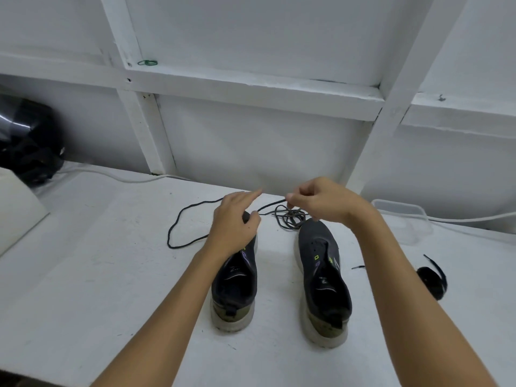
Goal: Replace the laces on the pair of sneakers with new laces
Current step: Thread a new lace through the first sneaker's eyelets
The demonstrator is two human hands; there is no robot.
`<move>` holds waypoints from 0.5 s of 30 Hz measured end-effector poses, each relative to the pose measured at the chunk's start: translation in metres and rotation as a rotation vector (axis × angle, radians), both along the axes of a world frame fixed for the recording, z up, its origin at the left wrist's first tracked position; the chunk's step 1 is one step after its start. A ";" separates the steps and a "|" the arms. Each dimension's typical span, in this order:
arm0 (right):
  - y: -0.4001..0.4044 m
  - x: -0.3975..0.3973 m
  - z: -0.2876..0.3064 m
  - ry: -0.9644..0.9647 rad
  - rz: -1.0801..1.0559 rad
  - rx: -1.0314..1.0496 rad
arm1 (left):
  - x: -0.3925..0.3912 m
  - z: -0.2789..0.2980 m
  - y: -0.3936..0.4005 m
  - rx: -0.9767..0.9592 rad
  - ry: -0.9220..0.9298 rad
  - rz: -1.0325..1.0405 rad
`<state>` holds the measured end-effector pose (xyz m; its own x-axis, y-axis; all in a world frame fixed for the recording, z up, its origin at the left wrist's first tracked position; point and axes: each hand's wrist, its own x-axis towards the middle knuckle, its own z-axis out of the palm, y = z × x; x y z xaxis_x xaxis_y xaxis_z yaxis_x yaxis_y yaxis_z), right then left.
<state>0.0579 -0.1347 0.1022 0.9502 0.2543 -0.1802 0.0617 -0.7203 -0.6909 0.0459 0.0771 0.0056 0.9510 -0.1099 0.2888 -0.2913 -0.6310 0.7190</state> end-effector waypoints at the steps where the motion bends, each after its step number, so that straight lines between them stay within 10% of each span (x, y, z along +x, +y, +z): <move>1: 0.003 0.000 -0.001 0.006 0.009 -0.012 | 0.001 0.008 -0.005 -0.060 -0.017 -0.064; 9: -0.010 -0.006 0.015 -0.012 -0.037 -0.098 | 0.011 0.004 -0.019 -0.070 0.021 0.012; 15: -0.013 -0.014 0.020 0.130 -0.047 0.465 | 0.000 -0.018 -0.042 0.095 0.076 0.060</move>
